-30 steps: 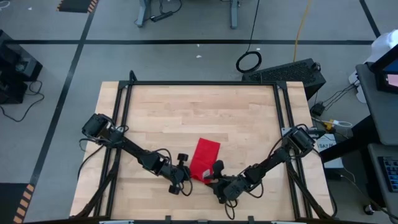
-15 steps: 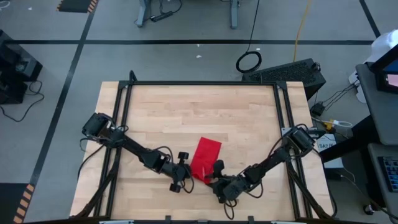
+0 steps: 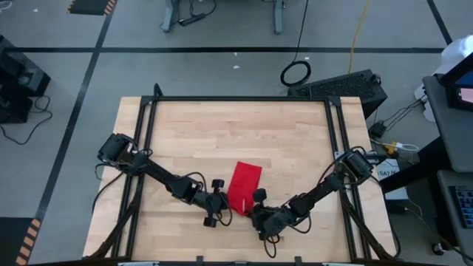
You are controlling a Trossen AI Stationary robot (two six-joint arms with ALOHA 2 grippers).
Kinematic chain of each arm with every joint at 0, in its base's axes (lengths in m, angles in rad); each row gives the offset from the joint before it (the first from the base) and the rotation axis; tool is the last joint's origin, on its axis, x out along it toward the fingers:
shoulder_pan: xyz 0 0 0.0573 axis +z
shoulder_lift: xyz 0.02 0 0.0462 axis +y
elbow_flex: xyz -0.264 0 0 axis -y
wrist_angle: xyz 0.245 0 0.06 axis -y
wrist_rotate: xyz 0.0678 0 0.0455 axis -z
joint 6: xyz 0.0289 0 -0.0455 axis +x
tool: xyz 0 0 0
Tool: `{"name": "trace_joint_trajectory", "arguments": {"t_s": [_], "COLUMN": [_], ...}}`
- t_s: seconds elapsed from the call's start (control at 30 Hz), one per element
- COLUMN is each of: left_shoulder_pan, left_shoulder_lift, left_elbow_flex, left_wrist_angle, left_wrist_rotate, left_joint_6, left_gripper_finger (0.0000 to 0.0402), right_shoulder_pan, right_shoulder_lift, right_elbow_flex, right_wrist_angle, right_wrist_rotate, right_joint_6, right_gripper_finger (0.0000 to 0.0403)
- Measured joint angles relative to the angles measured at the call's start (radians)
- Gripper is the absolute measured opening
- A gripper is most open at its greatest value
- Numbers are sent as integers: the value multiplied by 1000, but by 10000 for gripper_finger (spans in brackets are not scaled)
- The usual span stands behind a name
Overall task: Roll napkin
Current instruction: Roll the red napkin
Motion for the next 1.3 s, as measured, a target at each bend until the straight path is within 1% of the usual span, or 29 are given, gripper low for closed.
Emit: {"name": "trace_joint_trajectory", "arguments": {"t_s": [0.13, 0.27, 0.37, 0.47, 0.5, 0.57, 0.67, 0.83, 0.9, 1.03, 1.1, 1.23, 1.3], "left_shoulder_pan": [-15, -56, -102, -157, -175, -205, -242, -260, -257, -243, -242, -247, -244], "left_shoulder_lift": [0, 0, 0, 0, 0, 0, 0, 17, 38, 92, 118, 152, 157], "left_elbow_flex": [0, 1, 1, 1, 0, -13, -34, -37, -37, -38, -37, -36, -36], "left_wrist_angle": [0, 0, -9, -16, -15, -13, -13, -2, 22, 121, 154, 226, 257], "left_wrist_rotate": [-51, -127, -240, -346, -396, -477, -565, -700, -724, -712, -714, -796, -795], "left_joint_6": [-40, -41, -41, -33, -32, -38, -38, -8, 39, 116, 118, 110, 124], "left_gripper_finger": [66, 116, 152, 177, 183, 190, 193, 194, 194, 194, 194, 194, 194], "right_shoulder_pan": [0, -3, -3, -3, -2, -2, -2, -11, -17, -28, -31, -35, -35], "right_shoulder_lift": [-26, -50, -72, -91, -100, -118, -144, -182, -195, -204, -205, -205, -205], "right_elbow_flex": [-3, -5, -5, -5, -5, -4, -3, -2, -1, -1, -1, -1, -1], "right_wrist_angle": [-10, -35, -60, -79, -85, -88, -95, -101, -111, -131, -144, -170, -169], "right_wrist_rotate": [14, 75, 76, 70, 69, 69, 86, 88, 88, 88, 88, 87, 88], "right_joint_6": [-5, -15, 3, 36, 46, 66, 87, 108, 132, 176, 196, 231, 233], "right_gripper_finger": [5, 5, 3, 2, 2, 1, 1, 1, 1, 0, 0, 0, 0]}}
